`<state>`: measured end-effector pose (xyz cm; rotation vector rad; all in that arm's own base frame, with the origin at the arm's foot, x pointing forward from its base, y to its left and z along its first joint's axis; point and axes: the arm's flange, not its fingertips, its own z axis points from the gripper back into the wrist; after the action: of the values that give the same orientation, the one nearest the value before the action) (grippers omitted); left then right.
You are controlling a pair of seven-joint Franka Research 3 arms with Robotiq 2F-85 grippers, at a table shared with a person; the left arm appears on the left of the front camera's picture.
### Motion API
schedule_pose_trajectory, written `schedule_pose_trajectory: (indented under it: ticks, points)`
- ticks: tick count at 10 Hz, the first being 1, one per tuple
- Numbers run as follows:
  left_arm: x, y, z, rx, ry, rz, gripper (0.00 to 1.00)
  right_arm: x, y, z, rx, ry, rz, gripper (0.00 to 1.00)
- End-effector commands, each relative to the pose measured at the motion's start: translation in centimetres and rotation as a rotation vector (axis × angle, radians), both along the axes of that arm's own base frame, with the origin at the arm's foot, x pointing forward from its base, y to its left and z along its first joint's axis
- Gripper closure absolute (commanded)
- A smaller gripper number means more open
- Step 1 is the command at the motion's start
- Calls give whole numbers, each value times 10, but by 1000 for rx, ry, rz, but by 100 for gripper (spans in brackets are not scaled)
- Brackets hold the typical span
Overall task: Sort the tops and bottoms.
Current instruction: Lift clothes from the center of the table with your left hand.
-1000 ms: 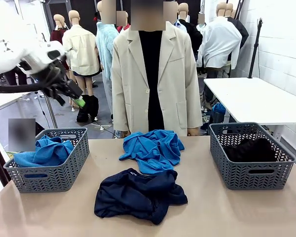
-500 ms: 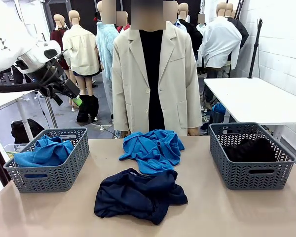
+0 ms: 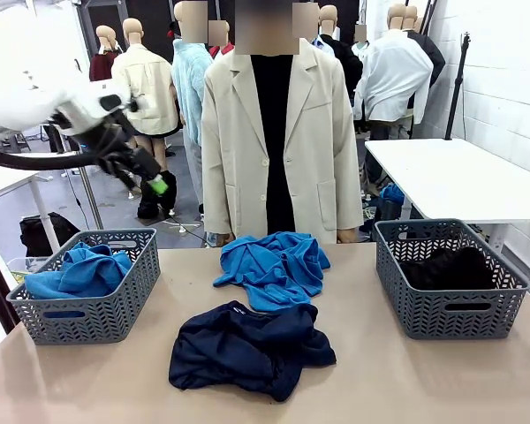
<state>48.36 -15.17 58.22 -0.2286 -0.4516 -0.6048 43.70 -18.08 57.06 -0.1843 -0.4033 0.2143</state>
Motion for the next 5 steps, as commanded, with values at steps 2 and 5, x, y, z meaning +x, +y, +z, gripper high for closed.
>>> schedule_pose_trajectory:
  ticks: [2,5]
  points:
    - [99,-53,-35,15,125,-290,0,-2,-1,0,-16,12,8,0]
    - [169,-106,-108,168,207,-311,0,-2,-1,0,-16,12,8,0]
